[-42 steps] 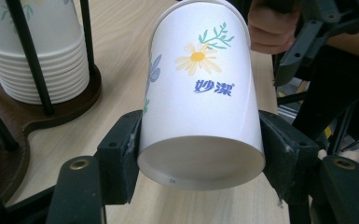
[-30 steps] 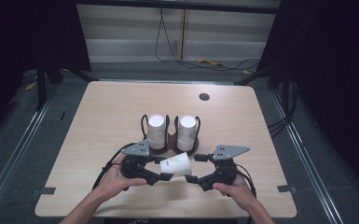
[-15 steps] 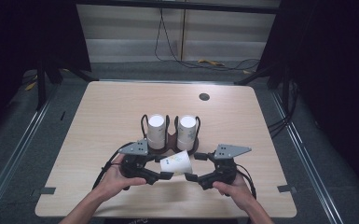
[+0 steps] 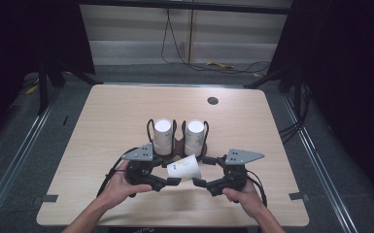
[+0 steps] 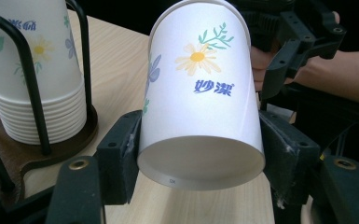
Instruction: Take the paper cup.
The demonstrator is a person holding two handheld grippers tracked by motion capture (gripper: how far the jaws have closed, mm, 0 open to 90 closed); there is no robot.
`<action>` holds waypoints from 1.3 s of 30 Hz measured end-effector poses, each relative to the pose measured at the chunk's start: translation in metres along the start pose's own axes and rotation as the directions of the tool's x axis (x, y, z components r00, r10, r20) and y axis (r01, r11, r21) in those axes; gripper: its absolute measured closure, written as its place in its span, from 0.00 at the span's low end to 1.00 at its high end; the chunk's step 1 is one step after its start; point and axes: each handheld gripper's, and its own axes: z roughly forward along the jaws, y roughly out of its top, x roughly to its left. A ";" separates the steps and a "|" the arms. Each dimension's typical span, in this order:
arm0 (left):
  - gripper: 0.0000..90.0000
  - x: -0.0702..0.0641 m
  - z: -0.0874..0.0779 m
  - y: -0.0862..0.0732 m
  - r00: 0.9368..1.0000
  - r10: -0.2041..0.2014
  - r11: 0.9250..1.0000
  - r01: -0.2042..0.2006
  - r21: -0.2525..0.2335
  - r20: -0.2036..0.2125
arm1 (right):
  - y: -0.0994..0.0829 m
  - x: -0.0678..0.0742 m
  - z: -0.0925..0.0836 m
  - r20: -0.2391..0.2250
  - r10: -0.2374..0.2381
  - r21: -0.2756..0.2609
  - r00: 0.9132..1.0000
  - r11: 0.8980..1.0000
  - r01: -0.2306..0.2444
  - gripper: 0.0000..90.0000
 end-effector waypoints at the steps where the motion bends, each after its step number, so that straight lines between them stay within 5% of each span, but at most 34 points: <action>1: 0.40 0.000 -0.001 0.001 1.000 0.005 1.000 -0.005 0.003 -0.005 | 0.000 0.000 0.000 0.000 0.005 0.001 1.000 1.000 -0.005 0.18; 14: 0.40 -0.002 0.000 0.001 1.000 0.005 0.999 -0.006 -0.036 -0.022 | 0.004 0.001 0.000 0.000 0.023 -0.079 1.000 0.997 -0.023 0.18; 27: 0.40 -0.005 0.000 0.003 1.000 0.013 0.998 -0.012 -0.055 0.017 | 0.007 -0.001 0.007 -0.053 0.065 -0.108 0.996 0.992 -0.071 0.17; 39: 0.40 -0.005 -0.002 0.006 0.999 -0.002 0.997 0.005 -0.076 0.050 | 0.007 -0.006 0.007 -0.145 0.173 -0.168 0.974 0.966 -0.197 0.16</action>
